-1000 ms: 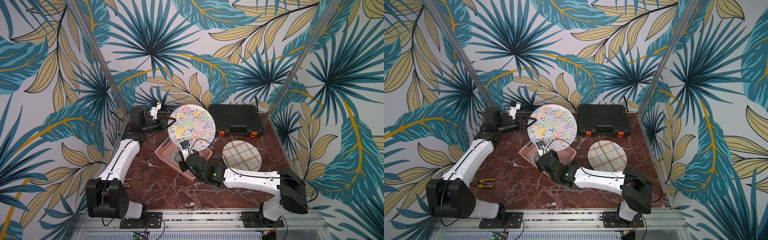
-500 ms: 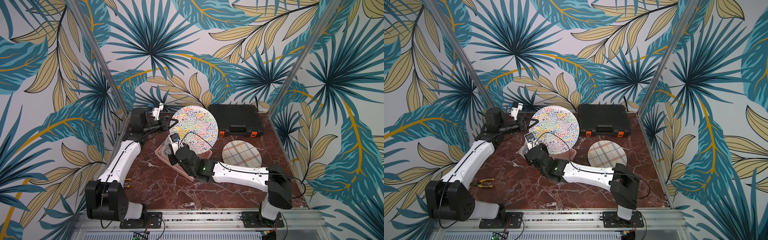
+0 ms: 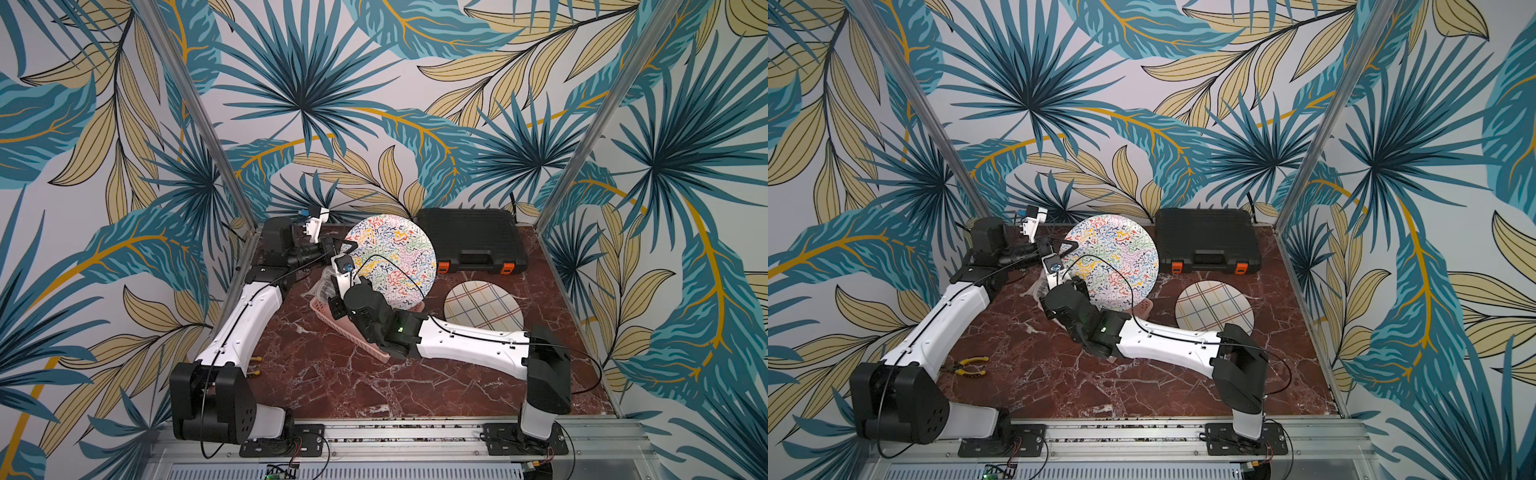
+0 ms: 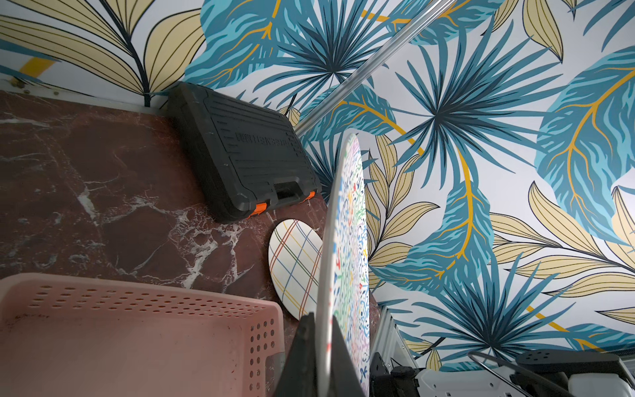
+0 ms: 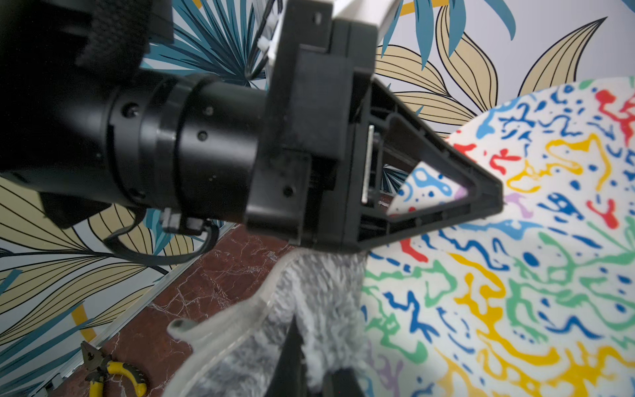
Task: Wipe the wet plate dry
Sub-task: Wipe the plate with towel, then place the towel at the center of the board.
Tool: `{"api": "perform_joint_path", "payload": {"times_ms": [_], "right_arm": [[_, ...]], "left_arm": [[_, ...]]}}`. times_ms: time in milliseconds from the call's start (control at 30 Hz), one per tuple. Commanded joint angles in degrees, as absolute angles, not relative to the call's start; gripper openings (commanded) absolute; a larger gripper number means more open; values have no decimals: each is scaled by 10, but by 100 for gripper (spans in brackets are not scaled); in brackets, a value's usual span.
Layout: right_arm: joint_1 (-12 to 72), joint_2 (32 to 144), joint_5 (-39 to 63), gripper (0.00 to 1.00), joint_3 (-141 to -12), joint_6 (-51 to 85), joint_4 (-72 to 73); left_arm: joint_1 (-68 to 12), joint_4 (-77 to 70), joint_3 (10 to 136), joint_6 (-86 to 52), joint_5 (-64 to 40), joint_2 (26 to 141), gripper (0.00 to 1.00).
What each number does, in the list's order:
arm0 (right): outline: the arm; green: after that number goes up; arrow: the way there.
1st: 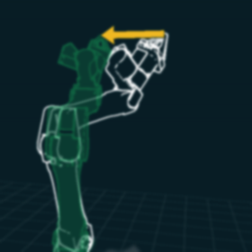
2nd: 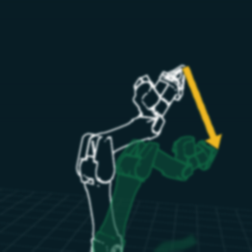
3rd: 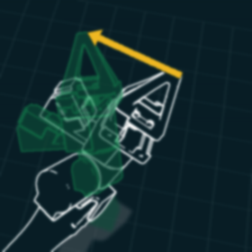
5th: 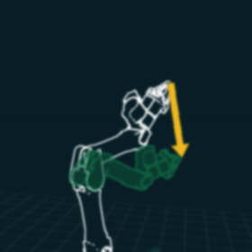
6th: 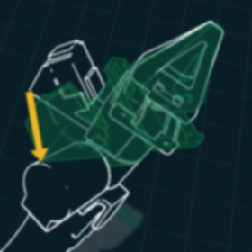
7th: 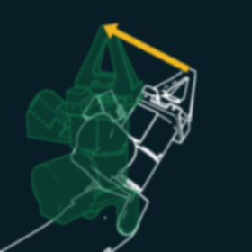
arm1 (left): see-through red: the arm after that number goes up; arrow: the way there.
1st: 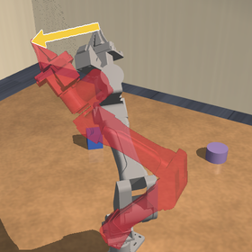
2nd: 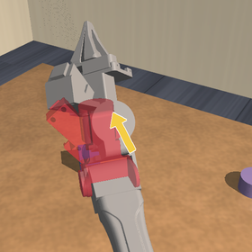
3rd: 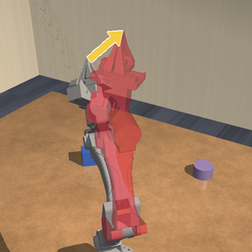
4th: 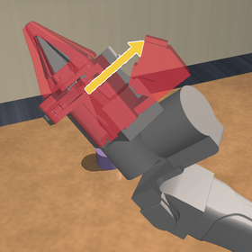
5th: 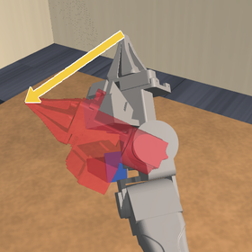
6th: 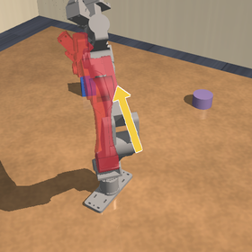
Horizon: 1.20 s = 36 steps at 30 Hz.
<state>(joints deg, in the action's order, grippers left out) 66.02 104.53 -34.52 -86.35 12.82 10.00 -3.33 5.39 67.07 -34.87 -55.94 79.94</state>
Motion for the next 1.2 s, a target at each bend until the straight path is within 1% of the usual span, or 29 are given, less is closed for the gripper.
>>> {"api": "perform_joint_path", "payload": {"times_ms": [0, 300, 433, 667, 900, 1033, 1167], "right_arm": [[642, 954, -356, 0, -843, 159, 150], [643, 867, -261, 0, -783, 224, 108], [643, 824, -236, 0, -741, 256, 88], [643, 705, -263, 0, -600, 314, 11], [643, 608, -302, 0, -452, 392, -149], [642, 611, -304, 0, -412, 442, -233], [642, 669, -284, 0, -395, 488, -269]], "left_arm": [[-27, 72, 656, -328, -559, 787, 0], [-28, 69, 657, -327, -552, 792, 0], [-26, 71, 658, -325, -548, 792, 0], [-20, 71, 658, -323, -544, 785, 0], [-19, 70, 661, -318, -539, 776, 0], [-19, 70, 660, -315, -537, 772, 0], [-19, 69, 658, -314, -538, 768, 0]]}}
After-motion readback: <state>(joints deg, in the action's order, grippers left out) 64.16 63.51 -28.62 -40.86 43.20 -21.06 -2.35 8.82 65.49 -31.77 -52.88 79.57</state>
